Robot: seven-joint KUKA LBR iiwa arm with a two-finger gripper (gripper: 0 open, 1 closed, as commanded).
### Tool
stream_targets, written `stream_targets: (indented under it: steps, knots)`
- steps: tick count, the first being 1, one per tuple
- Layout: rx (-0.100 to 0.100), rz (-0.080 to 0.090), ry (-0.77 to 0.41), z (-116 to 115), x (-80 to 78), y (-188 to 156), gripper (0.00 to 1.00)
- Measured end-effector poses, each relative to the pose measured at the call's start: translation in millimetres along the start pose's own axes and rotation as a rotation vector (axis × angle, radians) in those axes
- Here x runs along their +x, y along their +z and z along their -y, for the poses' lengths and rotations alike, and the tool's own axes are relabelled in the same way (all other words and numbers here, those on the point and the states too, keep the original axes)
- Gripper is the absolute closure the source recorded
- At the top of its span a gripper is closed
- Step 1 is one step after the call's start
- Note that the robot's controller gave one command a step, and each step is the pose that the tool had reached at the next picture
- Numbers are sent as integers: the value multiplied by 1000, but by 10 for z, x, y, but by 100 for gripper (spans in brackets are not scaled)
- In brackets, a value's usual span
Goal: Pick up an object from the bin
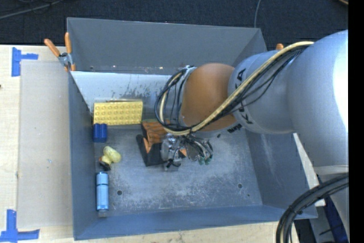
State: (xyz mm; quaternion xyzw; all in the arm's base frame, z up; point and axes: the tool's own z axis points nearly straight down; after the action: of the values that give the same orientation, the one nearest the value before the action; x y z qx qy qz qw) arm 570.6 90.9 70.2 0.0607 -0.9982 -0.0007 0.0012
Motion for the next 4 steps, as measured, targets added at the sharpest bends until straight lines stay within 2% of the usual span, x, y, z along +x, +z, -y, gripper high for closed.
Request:
stream_targets:
  steps: [1,2,3,4]
  knots:
    - [0,0,1,0,0,0,100]
    - [1,-10,3,-1,32,-369,100]
    - [0,-9,6,-5,25,-641,100]
    - [0,-8,8,-4,23,-724,100]
